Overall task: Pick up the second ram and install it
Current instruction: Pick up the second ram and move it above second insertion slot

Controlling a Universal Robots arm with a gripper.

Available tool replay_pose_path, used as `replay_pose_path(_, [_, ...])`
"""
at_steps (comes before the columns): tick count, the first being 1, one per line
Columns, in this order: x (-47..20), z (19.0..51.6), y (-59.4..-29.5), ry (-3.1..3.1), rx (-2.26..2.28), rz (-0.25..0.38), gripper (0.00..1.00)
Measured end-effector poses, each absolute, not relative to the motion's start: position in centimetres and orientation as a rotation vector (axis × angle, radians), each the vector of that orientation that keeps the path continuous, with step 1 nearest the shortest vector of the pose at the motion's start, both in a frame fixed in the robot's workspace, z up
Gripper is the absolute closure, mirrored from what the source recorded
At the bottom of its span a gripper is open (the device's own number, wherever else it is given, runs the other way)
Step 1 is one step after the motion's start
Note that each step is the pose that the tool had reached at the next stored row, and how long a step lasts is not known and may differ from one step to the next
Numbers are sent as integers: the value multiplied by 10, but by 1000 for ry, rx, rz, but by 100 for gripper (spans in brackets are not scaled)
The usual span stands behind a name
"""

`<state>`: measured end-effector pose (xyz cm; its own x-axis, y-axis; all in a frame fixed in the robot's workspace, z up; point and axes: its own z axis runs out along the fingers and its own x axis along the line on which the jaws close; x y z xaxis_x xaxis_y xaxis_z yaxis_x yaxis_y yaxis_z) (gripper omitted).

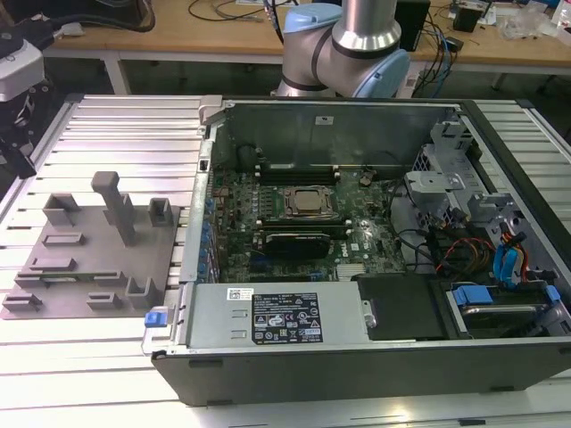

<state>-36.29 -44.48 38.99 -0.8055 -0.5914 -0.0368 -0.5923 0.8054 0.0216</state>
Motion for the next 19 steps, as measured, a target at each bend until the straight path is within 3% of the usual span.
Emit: replay_pose_path(19, [-363,390,-445,2787,-1399,56,92])
